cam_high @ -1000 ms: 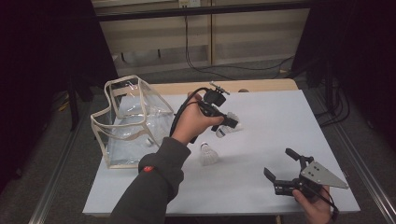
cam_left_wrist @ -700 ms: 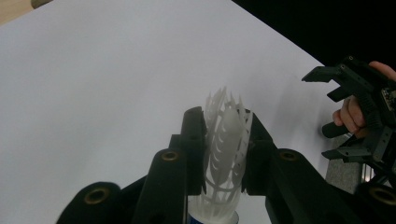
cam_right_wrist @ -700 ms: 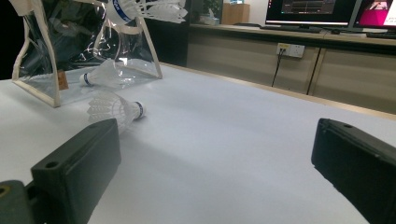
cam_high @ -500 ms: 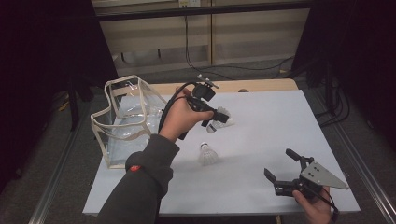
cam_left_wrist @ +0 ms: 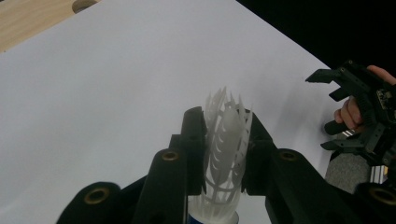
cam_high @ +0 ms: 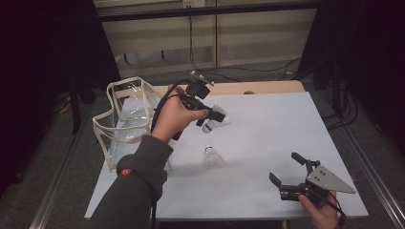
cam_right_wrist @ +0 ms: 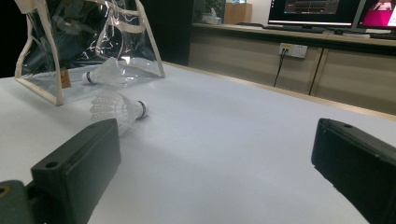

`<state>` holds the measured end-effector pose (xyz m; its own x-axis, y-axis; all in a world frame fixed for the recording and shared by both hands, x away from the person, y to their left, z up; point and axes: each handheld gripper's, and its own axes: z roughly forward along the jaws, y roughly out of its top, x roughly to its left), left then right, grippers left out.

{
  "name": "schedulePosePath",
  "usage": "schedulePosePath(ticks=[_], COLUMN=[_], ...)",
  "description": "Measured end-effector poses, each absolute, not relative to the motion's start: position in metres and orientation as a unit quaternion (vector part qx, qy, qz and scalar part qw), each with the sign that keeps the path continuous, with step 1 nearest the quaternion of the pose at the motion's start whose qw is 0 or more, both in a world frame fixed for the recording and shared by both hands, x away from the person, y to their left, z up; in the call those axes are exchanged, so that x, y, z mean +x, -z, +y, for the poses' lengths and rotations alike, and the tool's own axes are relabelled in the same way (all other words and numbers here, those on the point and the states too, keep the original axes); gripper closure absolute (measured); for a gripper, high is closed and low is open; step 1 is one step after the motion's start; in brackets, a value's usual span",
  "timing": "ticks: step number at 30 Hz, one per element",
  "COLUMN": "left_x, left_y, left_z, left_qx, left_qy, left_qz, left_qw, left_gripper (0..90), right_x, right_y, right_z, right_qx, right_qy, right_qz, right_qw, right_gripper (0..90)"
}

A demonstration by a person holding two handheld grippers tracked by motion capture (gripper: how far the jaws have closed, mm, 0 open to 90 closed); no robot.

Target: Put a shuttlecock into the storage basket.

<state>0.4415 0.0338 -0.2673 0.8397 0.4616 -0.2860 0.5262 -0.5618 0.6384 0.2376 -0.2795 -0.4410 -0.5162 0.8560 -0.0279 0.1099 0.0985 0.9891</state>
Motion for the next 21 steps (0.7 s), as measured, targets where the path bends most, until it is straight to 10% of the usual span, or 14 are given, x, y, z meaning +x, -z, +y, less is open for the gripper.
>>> schedulePosePath(ticks=[21], left_x=[0.445], left_y=[0.245], left_z=[0.066], left_qx=[0.87], left_qy=[0.03], left_qz=[0.311], left_qw=[0.381], left_gripper=[74.7], right_x=[0.239], right_y=[0.441], right_z=[-0.278], right_qx=[0.363], right_qy=[-0.565], right_qz=[0.664], right_qw=[0.329], right_gripper=[1.3])
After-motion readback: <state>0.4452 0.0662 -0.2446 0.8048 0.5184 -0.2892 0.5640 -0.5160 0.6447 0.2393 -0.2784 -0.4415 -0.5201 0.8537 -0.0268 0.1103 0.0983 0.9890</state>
